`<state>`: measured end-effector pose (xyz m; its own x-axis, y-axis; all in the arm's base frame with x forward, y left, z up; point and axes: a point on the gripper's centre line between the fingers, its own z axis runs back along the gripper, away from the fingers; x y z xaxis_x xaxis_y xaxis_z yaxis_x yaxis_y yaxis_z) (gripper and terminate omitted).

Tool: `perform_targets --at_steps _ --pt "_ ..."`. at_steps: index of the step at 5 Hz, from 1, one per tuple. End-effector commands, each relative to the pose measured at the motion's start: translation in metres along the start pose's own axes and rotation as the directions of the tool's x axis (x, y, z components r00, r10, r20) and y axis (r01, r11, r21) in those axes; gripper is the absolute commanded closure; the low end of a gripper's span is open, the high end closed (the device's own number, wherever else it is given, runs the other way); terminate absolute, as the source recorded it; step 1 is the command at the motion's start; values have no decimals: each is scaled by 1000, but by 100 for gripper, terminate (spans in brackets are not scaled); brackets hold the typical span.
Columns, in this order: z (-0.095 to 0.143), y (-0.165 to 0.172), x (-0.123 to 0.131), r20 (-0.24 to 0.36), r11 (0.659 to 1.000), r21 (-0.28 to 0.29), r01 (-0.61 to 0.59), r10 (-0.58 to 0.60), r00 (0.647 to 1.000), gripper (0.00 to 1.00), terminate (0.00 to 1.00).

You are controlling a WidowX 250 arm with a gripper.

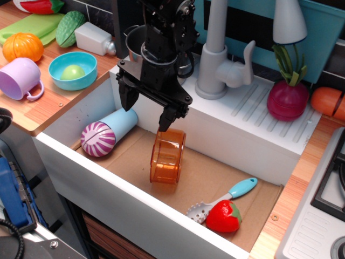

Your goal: Flip orange pot upright in sink

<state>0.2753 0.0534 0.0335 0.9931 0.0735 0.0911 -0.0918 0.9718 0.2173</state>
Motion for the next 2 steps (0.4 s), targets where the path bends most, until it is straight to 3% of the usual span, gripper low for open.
perform_targets --at_steps 1,2 --pt "0 0 0 0 1000 0 0 0 1000 0 0" --pt "-1 -6 2 24 999 -34 -35 36 999 0 0"
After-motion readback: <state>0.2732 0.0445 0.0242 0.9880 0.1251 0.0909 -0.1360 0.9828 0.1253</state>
